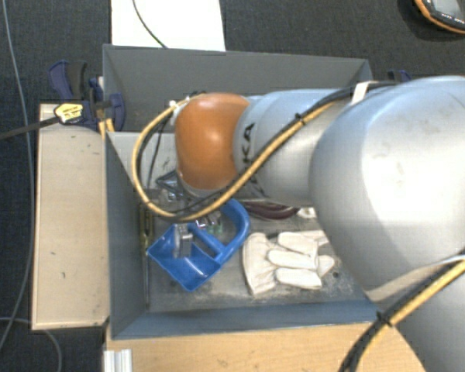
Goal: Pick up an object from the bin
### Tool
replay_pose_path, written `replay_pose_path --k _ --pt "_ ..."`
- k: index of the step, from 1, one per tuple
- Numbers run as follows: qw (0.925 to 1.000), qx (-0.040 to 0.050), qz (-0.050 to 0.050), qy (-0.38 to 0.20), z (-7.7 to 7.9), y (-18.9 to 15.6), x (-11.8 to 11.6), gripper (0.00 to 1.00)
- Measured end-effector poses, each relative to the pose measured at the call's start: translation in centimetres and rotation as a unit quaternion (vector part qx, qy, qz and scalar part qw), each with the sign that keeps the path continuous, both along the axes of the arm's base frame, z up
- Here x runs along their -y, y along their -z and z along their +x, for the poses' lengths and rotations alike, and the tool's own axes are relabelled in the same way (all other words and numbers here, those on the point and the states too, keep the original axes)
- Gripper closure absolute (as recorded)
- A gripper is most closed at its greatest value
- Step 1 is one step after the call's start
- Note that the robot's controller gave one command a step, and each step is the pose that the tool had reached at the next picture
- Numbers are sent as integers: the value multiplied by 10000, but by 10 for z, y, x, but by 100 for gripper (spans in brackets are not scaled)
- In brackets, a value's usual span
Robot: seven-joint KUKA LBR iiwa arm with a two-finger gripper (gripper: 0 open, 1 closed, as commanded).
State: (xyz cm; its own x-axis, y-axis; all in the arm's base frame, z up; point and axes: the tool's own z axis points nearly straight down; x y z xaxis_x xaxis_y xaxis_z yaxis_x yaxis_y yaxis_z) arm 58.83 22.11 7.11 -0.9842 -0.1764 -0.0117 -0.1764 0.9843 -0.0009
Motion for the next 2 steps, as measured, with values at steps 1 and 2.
replay_pose_path --k 1,2 --pt "9999 -68 -5 -133 -19 0 -13 100" --pt "9999 -68 -4 -130 -19 0 -13 100"
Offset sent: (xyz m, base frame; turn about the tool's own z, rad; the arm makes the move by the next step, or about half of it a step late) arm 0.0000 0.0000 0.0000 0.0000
